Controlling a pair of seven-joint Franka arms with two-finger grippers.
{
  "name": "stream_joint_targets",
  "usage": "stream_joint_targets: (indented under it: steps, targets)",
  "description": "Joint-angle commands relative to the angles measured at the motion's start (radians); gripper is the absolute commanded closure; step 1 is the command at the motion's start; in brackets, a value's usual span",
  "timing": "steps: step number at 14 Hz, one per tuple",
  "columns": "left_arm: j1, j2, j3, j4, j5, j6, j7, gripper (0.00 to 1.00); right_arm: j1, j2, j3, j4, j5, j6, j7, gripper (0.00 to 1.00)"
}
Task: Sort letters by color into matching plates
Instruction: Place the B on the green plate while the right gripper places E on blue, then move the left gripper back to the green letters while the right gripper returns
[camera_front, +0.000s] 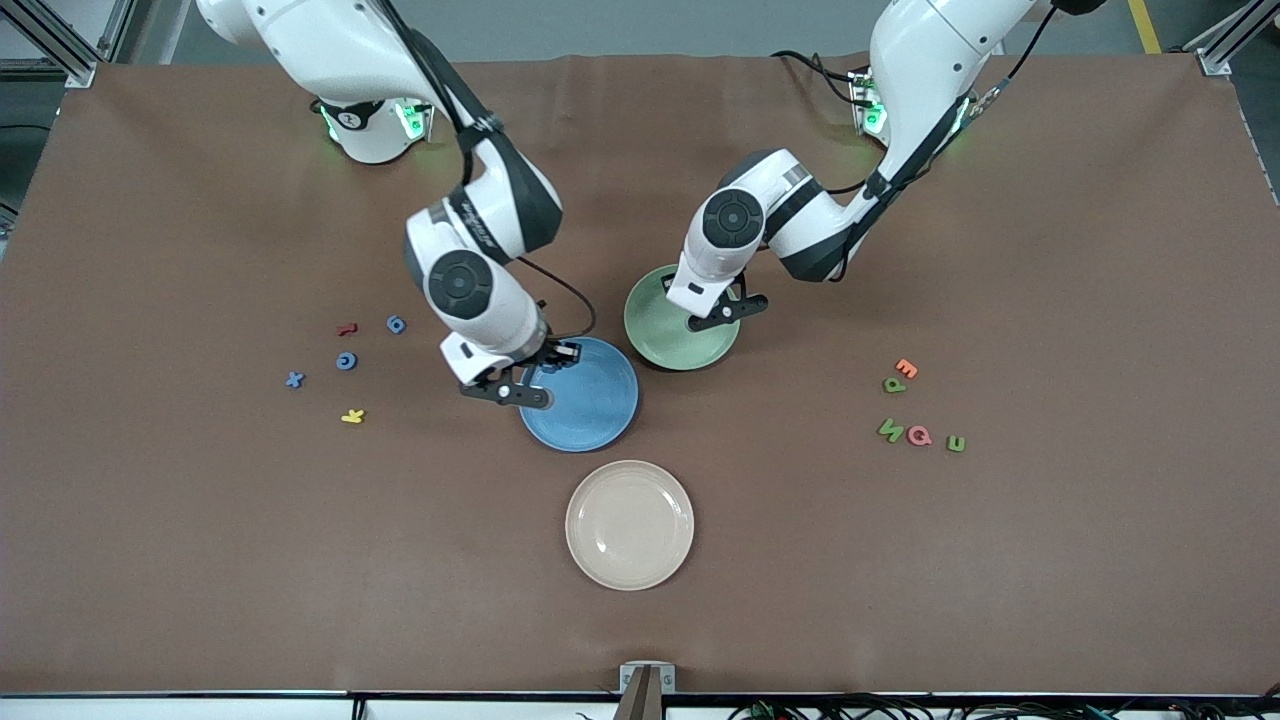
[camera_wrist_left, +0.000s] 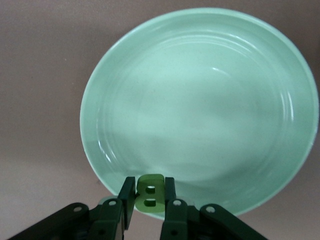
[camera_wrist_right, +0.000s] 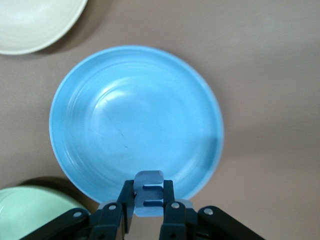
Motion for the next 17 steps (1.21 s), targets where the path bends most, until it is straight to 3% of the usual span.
stream_joint_targets:
  steps: [1, 2, 5, 7, 8, 10, 11, 14, 17]
  targets:
    - [0.002, 0.01, -0.002, 0.027, 0.023, 0.008, -0.031, 0.77, 0.047, 0.066, -0.013, 0.02, 0.022, 0.068, 0.016, 0.91]
    - [0.002, 0.012, -0.002, 0.033, 0.023, 0.008, -0.032, 0.74, 0.061, 0.08, -0.013, 0.023, 0.022, 0.084, 0.016, 0.91]
    - [0.007, 0.006, 0.013, 0.035, 0.023, 0.002, -0.034, 0.0, 0.096, 0.108, -0.015, 0.04, 0.02, 0.095, 0.015, 0.9]
    - [0.036, -0.037, 0.013, 0.033, 0.027, -0.01, -0.031, 0.0, 0.096, 0.113, -0.015, 0.04, 0.017, 0.095, 0.015, 0.87]
    - [0.059, -0.054, 0.013, 0.035, 0.028, -0.021, -0.023, 0.01, 0.095, 0.111, -0.015, 0.042, 0.017, 0.094, 0.013, 0.79]
    - [0.109, -0.082, 0.013, 0.035, 0.062, -0.03, 0.023, 0.04, 0.081, 0.103, -0.018, 0.048, 0.017, 0.08, 0.008, 0.17]
    - [0.146, -0.083, 0.013, 0.033, 0.101, -0.03, 0.056, 0.08, 0.075, 0.097, -0.021, 0.045, 0.012, 0.079, 0.002, 0.03]
    - [0.243, -0.082, 0.012, 0.024, 0.201, -0.03, 0.196, 0.16, 0.033, 0.022, -0.025, 0.048, 0.008, -0.027, -0.011, 0.0]
    - [0.338, -0.073, 0.012, 0.022, 0.208, -0.03, 0.366, 0.22, -0.058, -0.09, -0.028, 0.04, 0.0, -0.189, -0.097, 0.0]
